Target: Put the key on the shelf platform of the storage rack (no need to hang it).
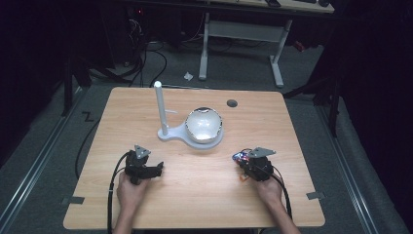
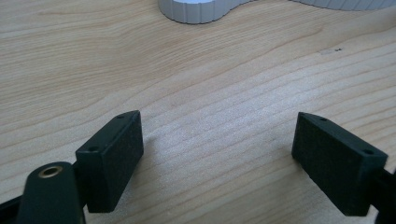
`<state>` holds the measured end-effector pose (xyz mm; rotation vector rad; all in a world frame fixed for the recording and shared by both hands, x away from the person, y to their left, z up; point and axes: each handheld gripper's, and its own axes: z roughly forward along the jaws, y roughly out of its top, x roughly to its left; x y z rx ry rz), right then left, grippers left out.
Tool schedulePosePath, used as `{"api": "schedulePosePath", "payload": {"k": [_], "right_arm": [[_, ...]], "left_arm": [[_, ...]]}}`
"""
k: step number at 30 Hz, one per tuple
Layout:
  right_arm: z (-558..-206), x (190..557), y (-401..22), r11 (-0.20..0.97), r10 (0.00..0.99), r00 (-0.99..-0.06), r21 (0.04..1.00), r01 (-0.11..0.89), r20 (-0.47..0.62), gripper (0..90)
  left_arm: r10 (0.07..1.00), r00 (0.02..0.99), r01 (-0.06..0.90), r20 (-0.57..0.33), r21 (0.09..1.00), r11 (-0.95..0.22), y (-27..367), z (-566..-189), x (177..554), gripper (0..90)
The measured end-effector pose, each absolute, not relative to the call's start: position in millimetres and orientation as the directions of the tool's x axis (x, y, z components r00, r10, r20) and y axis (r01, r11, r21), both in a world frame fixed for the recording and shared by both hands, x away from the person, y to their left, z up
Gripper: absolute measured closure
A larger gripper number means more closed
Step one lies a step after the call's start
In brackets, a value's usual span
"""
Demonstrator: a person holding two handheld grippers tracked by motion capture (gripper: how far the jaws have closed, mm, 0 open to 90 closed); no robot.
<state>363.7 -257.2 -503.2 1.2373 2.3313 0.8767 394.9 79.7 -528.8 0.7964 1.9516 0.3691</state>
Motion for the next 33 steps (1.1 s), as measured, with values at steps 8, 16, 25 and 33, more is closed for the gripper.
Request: {"api": "schedulePosePath", "payload": {"k": [8, 16, 25, 33], "right_arm": [[-482.4, 360.2, -270.1, 0.359, 0.840, -0.542, 0.735, 0.576, 0.015, 84.8], [-464.3, 359.1, -277.0, 0.346, 0.840, -0.543, 0.759, 0.551, 0.011, 85.0], [-433.3, 357.8, -282.1, 0.313, 0.824, -0.565, 0.805, 0.505, 0.034, 85.1], [-402.6, 358.2, -281.2, 0.309, 0.802, -0.597, 0.833, 0.460, 0.032, 85.3]], "left_arm": [[0.666, -0.327, 0.377, -0.670, 0.554, 0.743, 79.6, -528.7, 394.9, 17.0], [0.666, -0.328, 0.377, -0.670, 0.554, 0.743, 79.6, -528.7, 394.9, 16.9], [0.666, -0.327, 0.377, -0.670, 0.554, 0.742, 79.7, -528.7, 394.8, 17.0], [0.667, -0.324, 0.379, -0.671, 0.554, 0.741, 79.8, -528.7, 394.7, 17.0]]}}
